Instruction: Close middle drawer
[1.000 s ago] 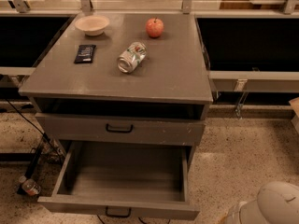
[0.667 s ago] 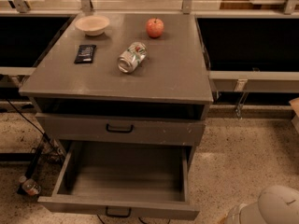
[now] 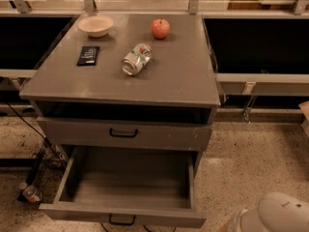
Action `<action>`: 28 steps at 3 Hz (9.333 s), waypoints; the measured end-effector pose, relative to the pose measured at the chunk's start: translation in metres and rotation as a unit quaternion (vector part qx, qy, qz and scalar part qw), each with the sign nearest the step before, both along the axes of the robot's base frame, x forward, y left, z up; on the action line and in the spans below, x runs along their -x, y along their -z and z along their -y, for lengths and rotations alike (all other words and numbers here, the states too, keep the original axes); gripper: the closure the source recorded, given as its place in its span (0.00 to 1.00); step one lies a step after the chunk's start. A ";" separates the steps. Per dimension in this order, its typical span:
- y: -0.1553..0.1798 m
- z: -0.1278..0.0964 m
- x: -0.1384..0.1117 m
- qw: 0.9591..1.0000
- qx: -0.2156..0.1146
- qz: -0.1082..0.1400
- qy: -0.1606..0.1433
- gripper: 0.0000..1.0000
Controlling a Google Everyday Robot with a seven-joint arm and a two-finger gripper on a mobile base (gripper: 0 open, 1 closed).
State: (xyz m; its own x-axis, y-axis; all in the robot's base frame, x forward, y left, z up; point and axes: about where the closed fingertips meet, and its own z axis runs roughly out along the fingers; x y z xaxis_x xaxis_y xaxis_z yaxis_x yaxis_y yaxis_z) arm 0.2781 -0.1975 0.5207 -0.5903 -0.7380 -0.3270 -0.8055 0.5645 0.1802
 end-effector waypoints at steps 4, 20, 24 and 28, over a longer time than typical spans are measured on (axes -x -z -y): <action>0.031 -0.018 -0.010 0.998 -0.042 0.024 0.042 1.00; 0.119 -0.110 -0.151 0.986 -0.124 0.058 0.095 1.00; 0.100 -0.138 -0.209 0.978 -0.143 0.105 0.105 1.00; 0.090 -0.165 -0.271 0.971 -0.147 0.144 0.122 1.00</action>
Offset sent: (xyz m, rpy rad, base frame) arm 0.0102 0.0012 -0.0195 0.0244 0.0180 -0.0477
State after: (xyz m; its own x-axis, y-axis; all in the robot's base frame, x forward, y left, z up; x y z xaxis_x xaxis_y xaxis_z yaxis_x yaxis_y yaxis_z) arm 0.5490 -0.0326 0.4303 -0.5885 -0.4368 -0.6804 -0.6948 0.7035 0.1493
